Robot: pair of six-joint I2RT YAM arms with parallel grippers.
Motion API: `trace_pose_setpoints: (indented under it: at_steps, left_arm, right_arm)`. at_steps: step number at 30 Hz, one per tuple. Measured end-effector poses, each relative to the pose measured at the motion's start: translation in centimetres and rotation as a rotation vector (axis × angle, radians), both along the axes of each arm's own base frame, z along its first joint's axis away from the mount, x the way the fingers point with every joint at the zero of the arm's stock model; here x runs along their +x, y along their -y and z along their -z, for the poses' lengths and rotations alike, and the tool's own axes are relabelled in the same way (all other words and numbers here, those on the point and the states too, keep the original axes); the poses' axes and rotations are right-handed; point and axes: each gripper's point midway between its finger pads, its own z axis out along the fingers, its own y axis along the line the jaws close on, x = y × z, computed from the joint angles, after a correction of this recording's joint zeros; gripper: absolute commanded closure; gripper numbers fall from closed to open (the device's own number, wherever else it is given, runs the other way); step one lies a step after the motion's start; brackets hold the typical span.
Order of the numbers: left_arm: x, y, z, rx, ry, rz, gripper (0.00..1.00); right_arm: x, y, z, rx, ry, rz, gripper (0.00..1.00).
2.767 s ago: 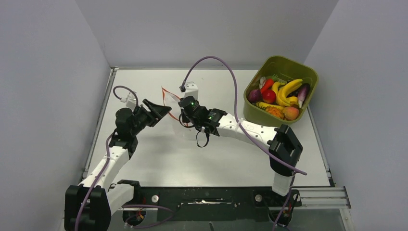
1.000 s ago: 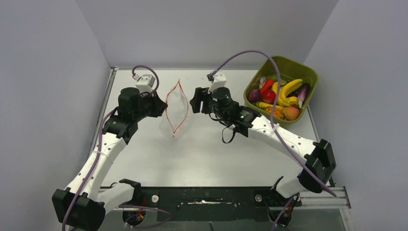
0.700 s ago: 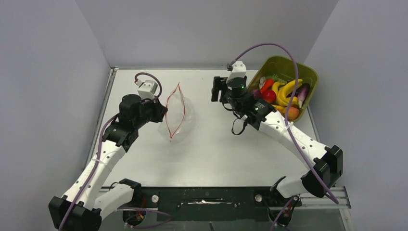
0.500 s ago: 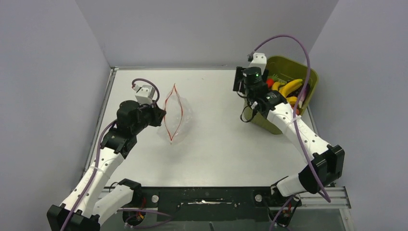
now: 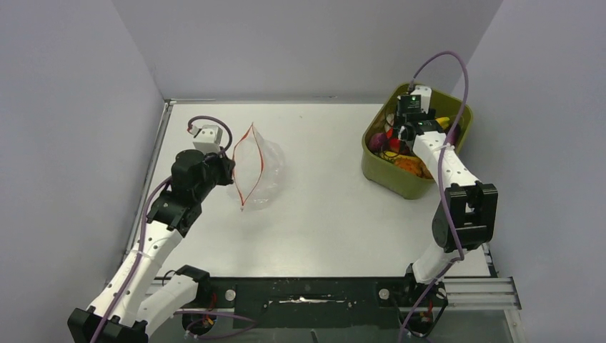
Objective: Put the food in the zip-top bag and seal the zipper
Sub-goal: Pick up the fake fruit from the bin.
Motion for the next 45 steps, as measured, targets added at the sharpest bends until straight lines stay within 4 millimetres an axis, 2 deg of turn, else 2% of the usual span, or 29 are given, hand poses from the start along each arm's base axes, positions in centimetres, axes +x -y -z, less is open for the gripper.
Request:
trace_pose_setpoints:
  at_steps: [2, 4, 6, 8, 10, 13, 19, 22, 33, 38, 45]
  left_arm:
    - [0.2, -1.2, -0.3, 0.028, -0.002, -0.060, 1.00]
    - [0.5, -2.2, -1.5, 0.051, 0.014, -0.123, 1.00]
    - [1.1, -3.0, -3.2, 0.065, 0.044, -0.178, 1.00]
    - [1.7, -3.3, -3.9, 0.077, 0.055, -0.213, 1.00]
    - [2.1, -3.5, -3.4, 0.099, 0.037, -0.236, 1.00]
    - [2.6, -3.0, -0.6, 0.164, -0.051, -0.239, 1.00]
    - [1.8, 0.5, 3.8, 0.122, -0.175, -0.063, 1.00]
    - [1.0, 2.0, 4.9, 0.057, -0.224, 0.030, 1.00]
    - [1.3, 3.0, 3.6, -0.089, -0.202, 0.134, 1.00]
    - [1.1, 3.2, 3.2, -0.100, -0.188, 0.152, 1.00]
    - [1.0, 3.3, 3.2, -0.102, -0.188, 0.158, 1.00]
  right_arm:
    - [0.1, 1.4, 0.7, 0.001, -0.018, 0.027, 0.42]
    - [0.0, 3.1, 1.0, 0.012, -0.026, 0.060, 0.42]
    - [-0.1, 4.1, 1.2, 0.027, -0.026, 0.077, 0.41]
    - [-0.2, 4.8, 1.2, 0.036, -0.024, 0.089, 0.41]
    - [-0.1, 4.9, 1.2, 0.045, -0.022, 0.085, 0.40]
    - [0.0, 4.8, 1.3, 0.058, -0.019, 0.079, 0.38]
    - [0.2, 5.1, 1.3, 0.089, -0.007, 0.086, 0.36]
    - [0.1, 5.6, 1.4, 0.096, -0.003, 0.098, 0.37]
    - [0.8, 5.7, 1.8, 0.145, 0.018, 0.099, 0.37]
    - [1.1, 6.0, 3.5, 0.148, -0.018, 0.109, 0.41]
    - [2.5, 7.0, 6.5, 0.147, -0.078, 0.133, 0.39]
